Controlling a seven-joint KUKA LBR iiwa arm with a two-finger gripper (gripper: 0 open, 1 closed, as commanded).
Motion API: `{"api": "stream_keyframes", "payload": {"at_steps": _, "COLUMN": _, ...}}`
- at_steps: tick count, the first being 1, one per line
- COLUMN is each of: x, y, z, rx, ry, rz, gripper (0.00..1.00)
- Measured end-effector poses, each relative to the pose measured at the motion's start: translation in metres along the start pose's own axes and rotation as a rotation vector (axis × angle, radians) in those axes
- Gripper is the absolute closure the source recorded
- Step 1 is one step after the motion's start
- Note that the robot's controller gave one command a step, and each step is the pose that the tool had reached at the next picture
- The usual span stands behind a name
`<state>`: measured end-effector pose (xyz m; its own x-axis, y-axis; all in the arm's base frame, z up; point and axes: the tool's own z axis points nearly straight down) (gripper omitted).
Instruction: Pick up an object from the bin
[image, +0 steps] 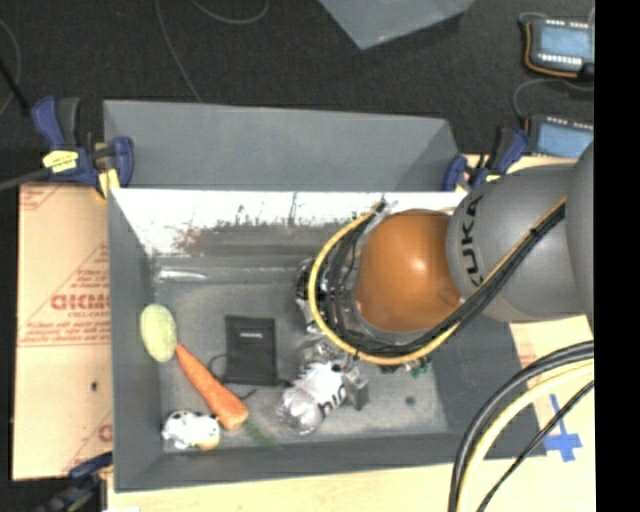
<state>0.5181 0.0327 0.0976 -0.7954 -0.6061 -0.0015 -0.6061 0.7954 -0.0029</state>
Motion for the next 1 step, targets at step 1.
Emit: {"api": "stream_keyframes", "payload": {"at_steps": 1, "x": -0.0003, "y": -0.0003, "z": -0.0227, "rx": 0.001, "ry": -0.001, "rz": -0.001, "gripper": 1.0}}
